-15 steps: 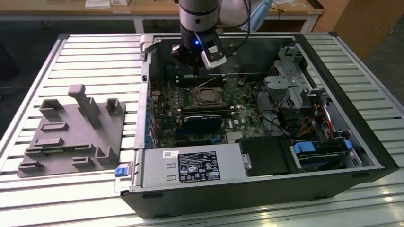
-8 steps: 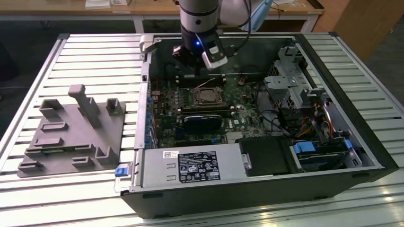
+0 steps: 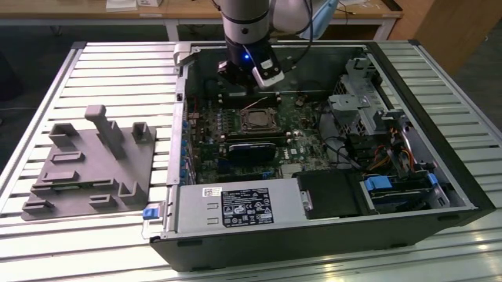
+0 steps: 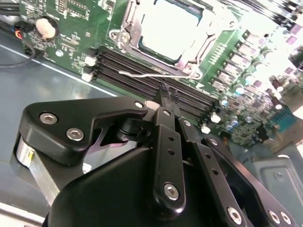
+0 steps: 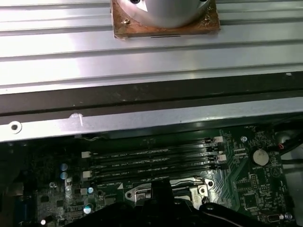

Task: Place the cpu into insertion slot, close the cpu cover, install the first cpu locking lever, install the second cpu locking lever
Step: 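Install the first cpu locking lever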

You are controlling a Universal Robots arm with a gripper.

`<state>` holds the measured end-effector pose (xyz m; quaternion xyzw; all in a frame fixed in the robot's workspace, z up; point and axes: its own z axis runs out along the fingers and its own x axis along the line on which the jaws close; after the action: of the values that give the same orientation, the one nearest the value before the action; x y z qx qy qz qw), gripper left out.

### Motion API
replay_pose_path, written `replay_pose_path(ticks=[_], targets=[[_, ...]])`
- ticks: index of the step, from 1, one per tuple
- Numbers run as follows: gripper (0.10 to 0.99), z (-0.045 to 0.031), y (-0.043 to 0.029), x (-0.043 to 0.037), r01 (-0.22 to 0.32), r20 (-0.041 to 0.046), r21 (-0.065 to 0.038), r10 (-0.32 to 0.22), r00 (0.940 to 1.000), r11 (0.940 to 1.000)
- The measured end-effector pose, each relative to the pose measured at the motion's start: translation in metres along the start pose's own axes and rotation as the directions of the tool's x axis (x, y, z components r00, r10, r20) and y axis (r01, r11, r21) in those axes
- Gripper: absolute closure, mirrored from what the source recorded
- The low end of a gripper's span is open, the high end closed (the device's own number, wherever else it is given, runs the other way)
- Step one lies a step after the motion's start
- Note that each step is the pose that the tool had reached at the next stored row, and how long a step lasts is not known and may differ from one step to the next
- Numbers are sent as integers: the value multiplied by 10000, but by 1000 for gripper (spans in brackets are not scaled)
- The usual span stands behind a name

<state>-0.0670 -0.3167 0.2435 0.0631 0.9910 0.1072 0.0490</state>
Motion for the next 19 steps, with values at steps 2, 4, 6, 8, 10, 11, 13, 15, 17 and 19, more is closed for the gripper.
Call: replay_pose_path(ticks=[2, 4, 6, 8, 10, 11, 13, 15, 17, 19], targets=[[980, 15, -4, 1, 24, 109, -15, -24, 9999, 10000], [980, 30, -7, 2, 48, 209, 6, -49, 9998, 10000], [980, 37, -9, 3, 78, 319, 120, -82, 9995, 9999], [980, 47, -11, 4, 95, 412, 248, -105, 9991, 9996], [980, 59, -13, 5, 84, 476, 331, -100, 9988, 9994], [980, 65, -15, 4, 77, 492, 348, -95, 9987, 9994], [980, 80, -17, 2, 62, 507, 364, -80, 9987, 9993], [980, 95, -19, -5, 34, 514, 370, -53, 9987, 9993], [980, 108, -15, -18, -8, 523, 385, -12, 9986, 9993], [980, 121, -10, -33, -55, 538, 406, 33, 9985, 9992]])
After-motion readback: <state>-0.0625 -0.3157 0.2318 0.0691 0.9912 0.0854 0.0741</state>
